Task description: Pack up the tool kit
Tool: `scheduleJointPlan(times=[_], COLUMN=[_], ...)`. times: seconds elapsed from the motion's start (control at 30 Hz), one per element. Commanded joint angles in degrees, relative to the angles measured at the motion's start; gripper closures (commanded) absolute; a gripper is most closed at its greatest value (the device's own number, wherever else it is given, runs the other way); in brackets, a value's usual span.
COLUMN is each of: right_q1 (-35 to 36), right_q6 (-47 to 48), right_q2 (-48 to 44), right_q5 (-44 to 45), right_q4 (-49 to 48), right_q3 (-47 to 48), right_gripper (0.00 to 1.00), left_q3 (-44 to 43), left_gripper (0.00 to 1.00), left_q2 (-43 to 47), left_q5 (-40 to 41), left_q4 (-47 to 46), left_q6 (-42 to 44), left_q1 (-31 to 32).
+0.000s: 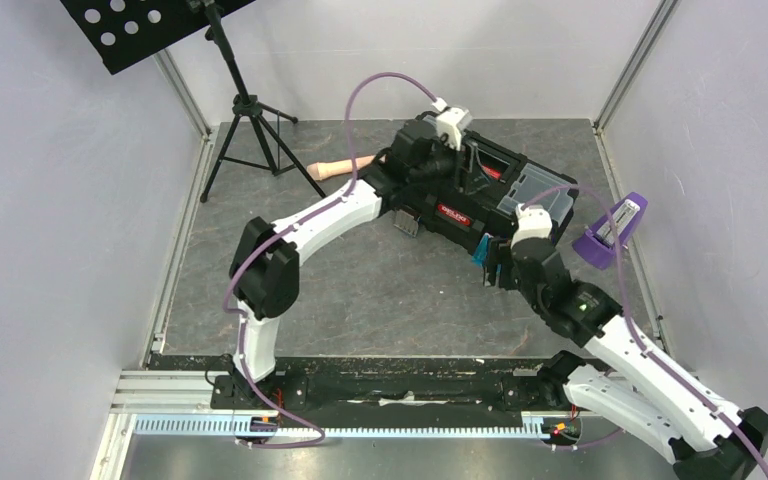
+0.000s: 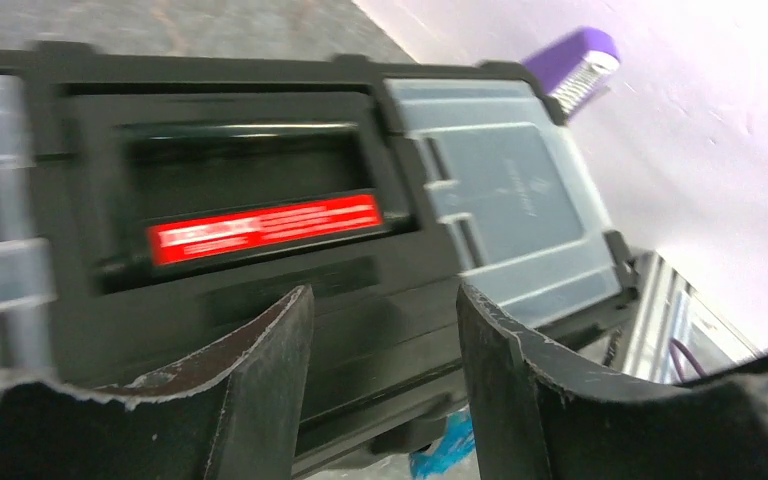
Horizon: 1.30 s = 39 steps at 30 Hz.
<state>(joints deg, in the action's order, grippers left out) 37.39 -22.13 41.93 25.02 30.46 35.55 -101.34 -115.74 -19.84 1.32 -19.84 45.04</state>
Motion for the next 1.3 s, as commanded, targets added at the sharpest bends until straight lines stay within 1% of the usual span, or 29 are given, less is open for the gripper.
scheduleJointPlan(times=[0.0, 0.07, 0.17, 0.23, 0.3, 0.37, 0.43, 0.47, 0.53, 0.6, 0.63, 0.7, 0.77, 0.83, 0.9, 0.93, 1.03, 1.17, 1.27], right_q1=[0.14, 0.14, 0.14, 0.07, -0.35, -1.33, -3.47, -5.72, -11.75, -19.3, -23.7, -30.69, -35.56, -39.58, -42.32, -43.52, -47.47, -48.19, -48.12], right_q6=[4.32, 4.21, 5.07, 7.0, 9.47, 12.69, 16.15, 17.52, 19.8, 20.43, 20.33, 19.58, 18.81, 18.84, 20.34, 20.37, 20.3, 21.65, 20.9], right_q2=[2.03, 1.56, 1.11, 1.46, 3.96, 6.96, 10.52, 12.68, 16.59, 20.04, 21.55, 25.82, 29.34, 32.85, 36.15, 37.22, 42.02, 46.07, 45.74], right_q5=[-5.26, -3.69, -2.08, -1.17, 0.51, 1.15, 0.67, -0.45, -6.63, -15.55, -21.92, -31.61, -37.57, -41.69, -44.83, -46.15, -52.79, -56.74, -60.42], right_q4=[9.09, 8.53, 6.84, 5.58, 5.58, 5.32, 4.85, 4.59, 3.22, 0.57, -0.89, -3.37, -6.07, -8.27, -9.33, -10.44, -11.76, -9.76, -10.47], right_q3=[8.53, 6.84, 6.79, 9.1, 13.93, 18.82, 23.65, 26.2, 30.58, 33.24, 34.06, 36.06, 36.97, 38.16, 39.77, 39.97, 41.5, 41.44, 37.79], right_gripper=[0.3, 0.3, 0.32, 0.32, 0.31, 0.27, 0.2, 0.17, 0.12, 0.08, 0.06, 0.04, 0.04, 0.04, 0.04, 0.04, 0.05, 0.06, 0.08], left_q3=[2.51, 4.19, 9.04, 13.74, 19.25, 25.05, 29.95, 32.02, 36.11, 39.94, 41.42, 44.43, 46.43, 47.93, 48.83, 49.07, 48.58, 48.54, 48.87], left_gripper=[0.39, 0.39, 0.4, 0.41, 0.41, 0.41, 0.41, 0.41, 0.41, 0.42, 0.42, 0.43, 0.44, 0.45, 0.45, 0.45, 0.46, 0.45, 0.45], left_q2=[6.43, 7.19, 9.43, 12.16, 15.19, 18.22, 21.18, 22.44, 23.87, 24.25, 24.25, 23.6, 22.09, 20.15, 18.07, 16.95, 13.92, 11.62, 11.39], left_q5=[4.61, 4.24, 2.22, 1.42, 1.26, 1.88, 4.62, 5.39, 6.48, 6.57, 7.17, 9.08, 11.25, 16.0, 19.6, 23.01, 27.26, 31.47, 33.26], left_q4=[-0.14, -0.01, -1.1, -3.02, -4.42, -5.42, -6.93, -7.96, -11.15, -14.58, -16.45, -21.23, -25.55, -29.98, -33.46, -34.58, -35.99, -37.43, -38.45], left_q6=[-2.44, -3.11, -3.63, -3.47, -2.13, -0.16, 2.58, 3.9, 4.58, 3.75, 3.65, 4.37, 4.67, 3.61, 0.26, -1.06, -3.19, -5.57, -6.6], left_q1=[-1.95, -2.03, -1.93, -1.54, -0.64, 0.78, 2.94, 4.09, 6.41, 8.06, 8.93, 11.05, 12.78, 14.67, 16.12, 16.84, 18.51, 19.16, 19.18])
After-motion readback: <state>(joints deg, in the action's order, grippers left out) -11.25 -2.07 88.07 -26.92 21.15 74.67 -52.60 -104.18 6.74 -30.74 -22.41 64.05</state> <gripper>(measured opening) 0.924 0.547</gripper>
